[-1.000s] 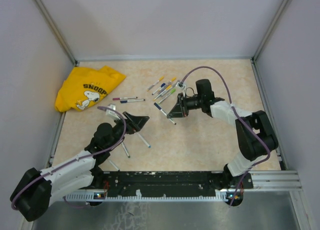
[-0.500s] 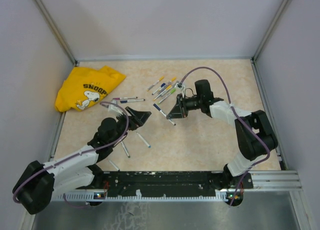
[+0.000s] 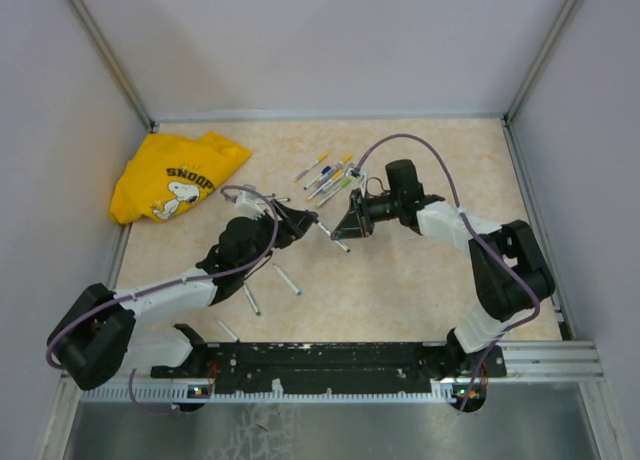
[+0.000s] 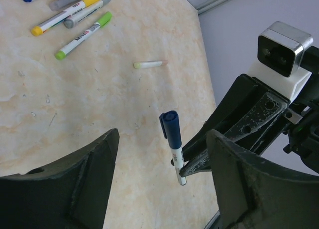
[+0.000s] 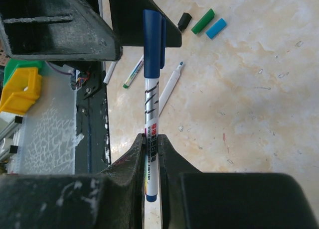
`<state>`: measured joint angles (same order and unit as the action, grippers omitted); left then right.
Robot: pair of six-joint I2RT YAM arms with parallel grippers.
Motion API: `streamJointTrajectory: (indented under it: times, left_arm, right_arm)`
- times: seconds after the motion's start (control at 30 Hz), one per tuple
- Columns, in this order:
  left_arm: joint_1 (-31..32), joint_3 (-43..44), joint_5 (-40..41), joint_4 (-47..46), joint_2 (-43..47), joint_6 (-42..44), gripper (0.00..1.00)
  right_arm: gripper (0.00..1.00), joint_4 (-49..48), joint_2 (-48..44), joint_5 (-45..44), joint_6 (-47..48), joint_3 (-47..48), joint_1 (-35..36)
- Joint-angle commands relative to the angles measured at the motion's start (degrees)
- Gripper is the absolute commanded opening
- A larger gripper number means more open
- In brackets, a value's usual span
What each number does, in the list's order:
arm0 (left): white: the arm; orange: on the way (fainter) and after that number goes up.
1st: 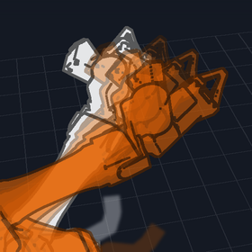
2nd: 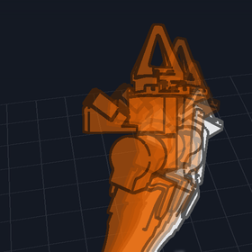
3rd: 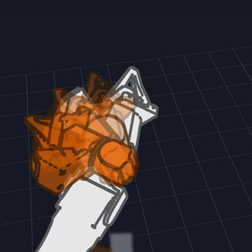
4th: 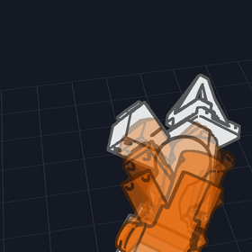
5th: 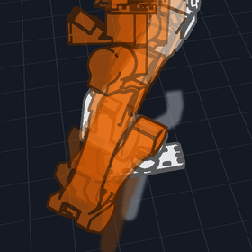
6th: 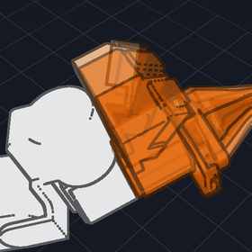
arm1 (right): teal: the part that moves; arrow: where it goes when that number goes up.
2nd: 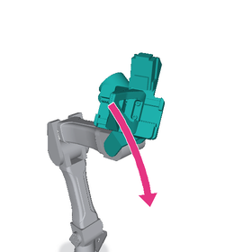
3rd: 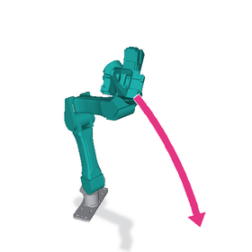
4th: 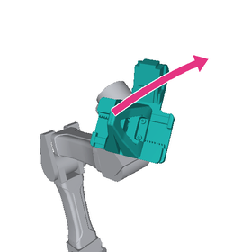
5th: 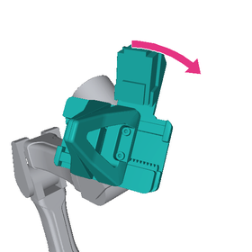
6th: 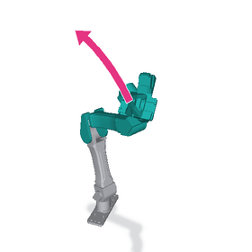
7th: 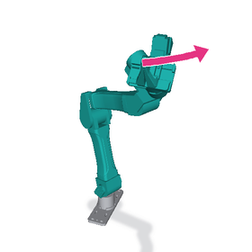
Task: Open the pen caps
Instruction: Open the pen cap from the pen.
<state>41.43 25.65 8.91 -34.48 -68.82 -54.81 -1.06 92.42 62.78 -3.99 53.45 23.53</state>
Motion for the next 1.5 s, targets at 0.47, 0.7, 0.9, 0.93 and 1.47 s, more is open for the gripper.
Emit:
streamJointTrajectory:
  times: [0.47,0.7,0.9,0.93,1.47]
  left_arm:
    - [2.3,3.2,1.1,-5.0,-4.1,0.8,0.14]
    - [2.3,-0.2,-0.4,-10.4,-2.1,3.6,0.00]
    - [2.3,-4.7,-2.9,-17.5,0.9,6.7,0.00]
    - [2.3,-5.4,-3.5,-18.7,1.4,7.3,0.00]
    - [2.3,-16.2,-7.3,-40.1,4.3,13.4,0.00]
  right_arm:
    - [0.00,5.1,-0.5,-3.8,7.5,4.6,3.5]
    - [0.00,6.3,-1.0,-3.6,9.1,5.0,4.2]
    - [0.46,6.1,-1.9,-1.6,9.5,4.8,4.2]
    - [0.49,6.1,-1.9,-1.4,9.5,4.7,4.2]
    - [0.56,2.6,-1.0,4.8,7.2,3.6,7.4]
